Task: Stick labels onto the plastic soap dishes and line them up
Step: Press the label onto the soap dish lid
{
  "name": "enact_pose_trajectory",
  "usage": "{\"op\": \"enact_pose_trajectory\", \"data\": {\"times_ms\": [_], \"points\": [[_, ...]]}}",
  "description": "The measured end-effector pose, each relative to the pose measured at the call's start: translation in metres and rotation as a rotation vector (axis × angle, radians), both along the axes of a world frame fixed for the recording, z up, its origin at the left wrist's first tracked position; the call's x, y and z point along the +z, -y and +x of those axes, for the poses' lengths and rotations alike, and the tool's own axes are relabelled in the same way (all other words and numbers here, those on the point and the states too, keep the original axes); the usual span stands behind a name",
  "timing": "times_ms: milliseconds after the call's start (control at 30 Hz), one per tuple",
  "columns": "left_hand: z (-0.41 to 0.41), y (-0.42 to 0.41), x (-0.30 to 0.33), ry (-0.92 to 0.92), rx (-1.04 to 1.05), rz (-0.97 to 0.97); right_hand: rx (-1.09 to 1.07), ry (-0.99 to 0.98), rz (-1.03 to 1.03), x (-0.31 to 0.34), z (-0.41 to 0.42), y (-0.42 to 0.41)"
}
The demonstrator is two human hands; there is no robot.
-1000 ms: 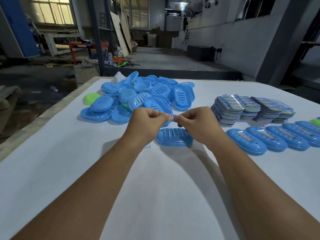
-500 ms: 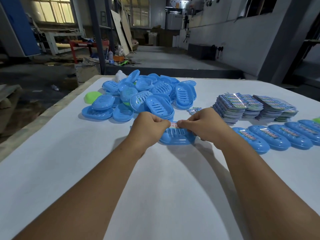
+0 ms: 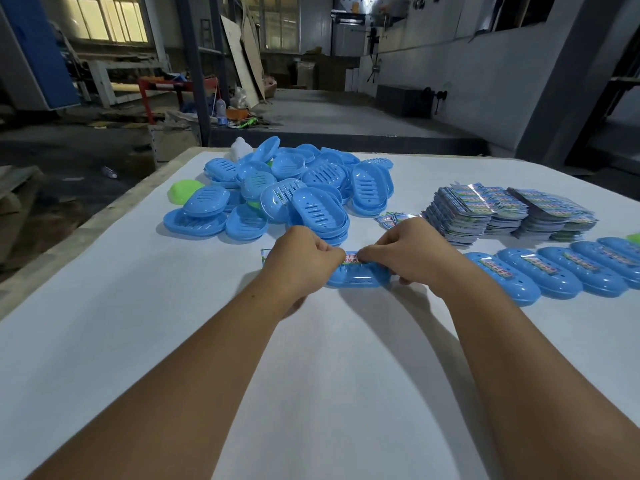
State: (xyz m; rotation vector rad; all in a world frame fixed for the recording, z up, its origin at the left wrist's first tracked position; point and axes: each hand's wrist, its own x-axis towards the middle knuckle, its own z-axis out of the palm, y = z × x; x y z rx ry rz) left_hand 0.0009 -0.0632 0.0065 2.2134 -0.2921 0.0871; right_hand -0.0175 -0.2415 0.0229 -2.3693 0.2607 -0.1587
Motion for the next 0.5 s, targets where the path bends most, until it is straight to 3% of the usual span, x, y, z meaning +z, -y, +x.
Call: {"op": "enact_pose_trajectory", "data": {"times_ms": [333, 500], "points": [[-0.002, 0.005, -0.004, 0.107, 0.091, 0.140, -0.017, 0.045, -0.118, -0.004, -0.001, -0.005], [-0.002, 0.012, -0.003, 0.203, 0.157, 0.299, -0.068, 0.119, -0.329, -0.004, -0.004, -0.011]]}}
